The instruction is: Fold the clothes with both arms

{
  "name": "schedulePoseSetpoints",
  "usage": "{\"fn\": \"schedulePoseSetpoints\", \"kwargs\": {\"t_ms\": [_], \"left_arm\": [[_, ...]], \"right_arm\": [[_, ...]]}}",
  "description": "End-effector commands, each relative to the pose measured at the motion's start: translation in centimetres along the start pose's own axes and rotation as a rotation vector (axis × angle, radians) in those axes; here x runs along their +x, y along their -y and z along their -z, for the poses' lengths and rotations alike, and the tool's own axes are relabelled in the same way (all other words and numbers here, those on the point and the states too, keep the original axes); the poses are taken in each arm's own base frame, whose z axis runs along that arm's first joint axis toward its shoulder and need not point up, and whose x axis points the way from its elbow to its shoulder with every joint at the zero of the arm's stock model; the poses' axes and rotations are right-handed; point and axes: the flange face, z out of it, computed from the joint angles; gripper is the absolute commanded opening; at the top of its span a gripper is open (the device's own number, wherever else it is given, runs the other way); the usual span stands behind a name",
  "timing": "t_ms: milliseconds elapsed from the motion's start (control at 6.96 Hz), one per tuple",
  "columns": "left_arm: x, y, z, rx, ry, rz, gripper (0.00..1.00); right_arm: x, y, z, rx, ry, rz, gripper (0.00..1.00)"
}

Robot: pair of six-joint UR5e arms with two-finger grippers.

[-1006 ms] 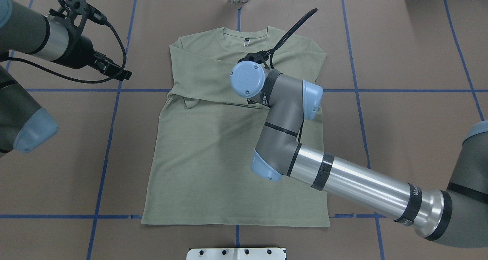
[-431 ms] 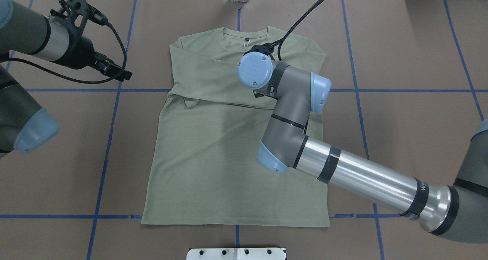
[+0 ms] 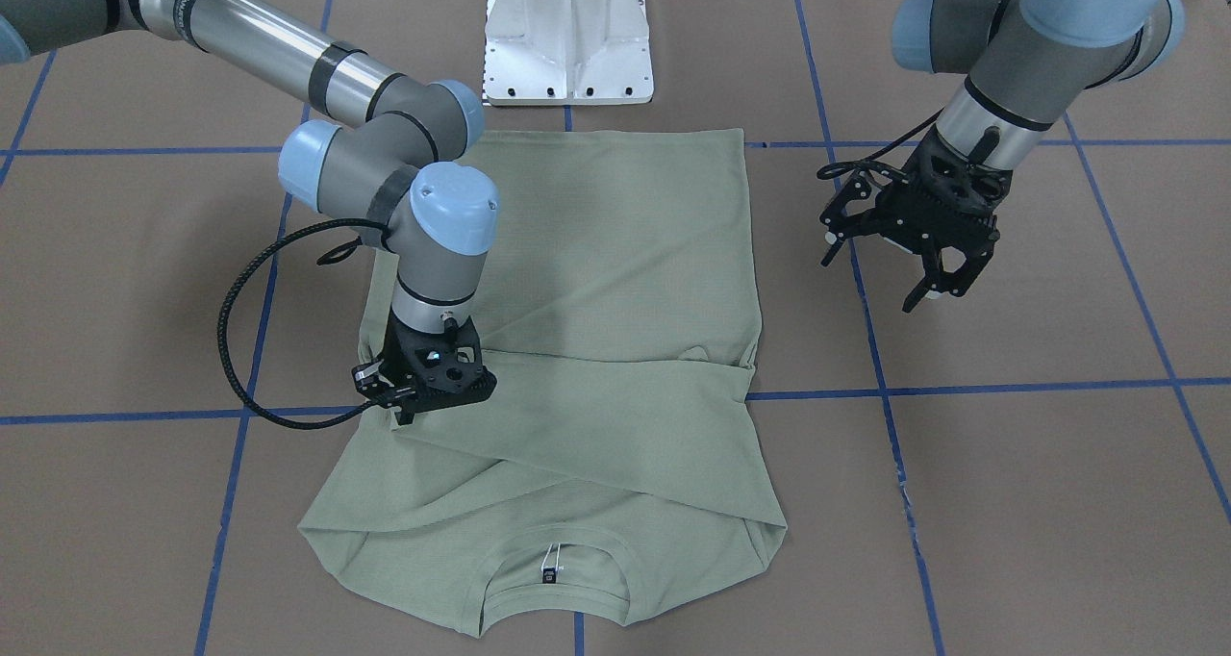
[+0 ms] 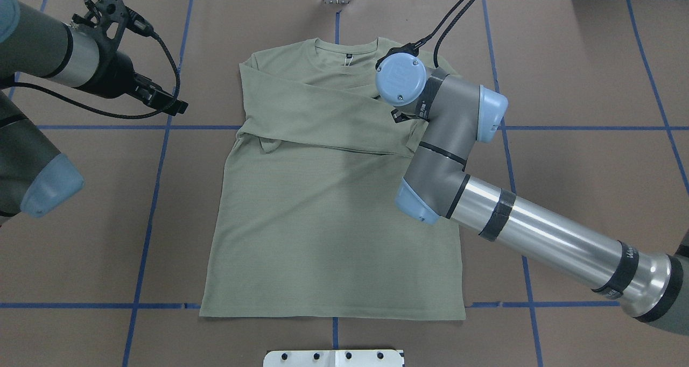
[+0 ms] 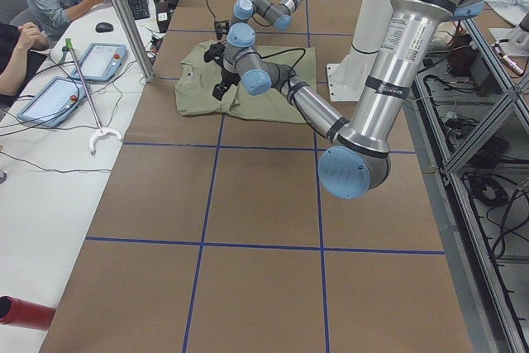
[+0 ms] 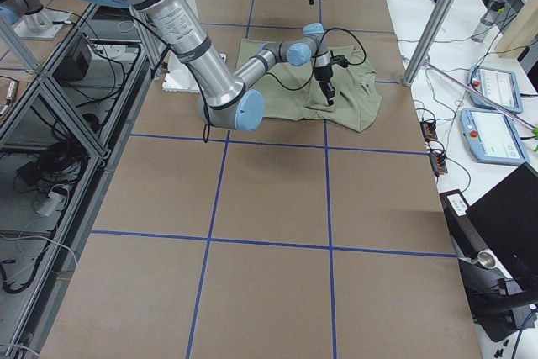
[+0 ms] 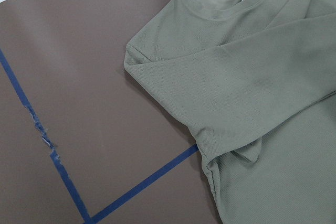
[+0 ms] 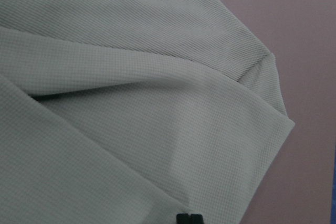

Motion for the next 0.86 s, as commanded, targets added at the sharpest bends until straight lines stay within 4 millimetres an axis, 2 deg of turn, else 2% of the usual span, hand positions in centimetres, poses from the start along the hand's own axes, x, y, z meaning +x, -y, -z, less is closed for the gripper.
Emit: {"fn": "schedulePoseSetpoints", "kwargs": {"t_ms": [0,144,287,431,575,719], "left_arm": [[0.1,0.1,0.0,0.001,-0.001,-0.001,1.00],[0.2,0.0,0.0,0.000,-0.002,-0.002,1.00],[0.3,0.2,0.1,0.004,-0.004,-0.004,1.00],[0.2,0.2,0.1,0.003,-0.002,-0.003,1.00],[0.2,0.2,0.1,0.003,-0.002,-0.003,1.00],[0.3,0.2,0.2,0.006,-0.003,-0.003,1.00]], "right_arm": [[1.2,-0.1,-0.4,0.000,-0.007,0.017,0.00],[1.6,-0.6,-0.3,0.005,-0.001,0.015,0.10],[2.2,-1.3,-0.4,0.025,0.013,0.008,0.33],[2.7,-2.1,-1.3,0.045,0.030,0.007,0.44],[2.9,-2.4,-1.6,0.062,0.043,-0.002,0.99],[2.9,-2.2,0.0,0.083,0.078,-0.006,1.00]]}}
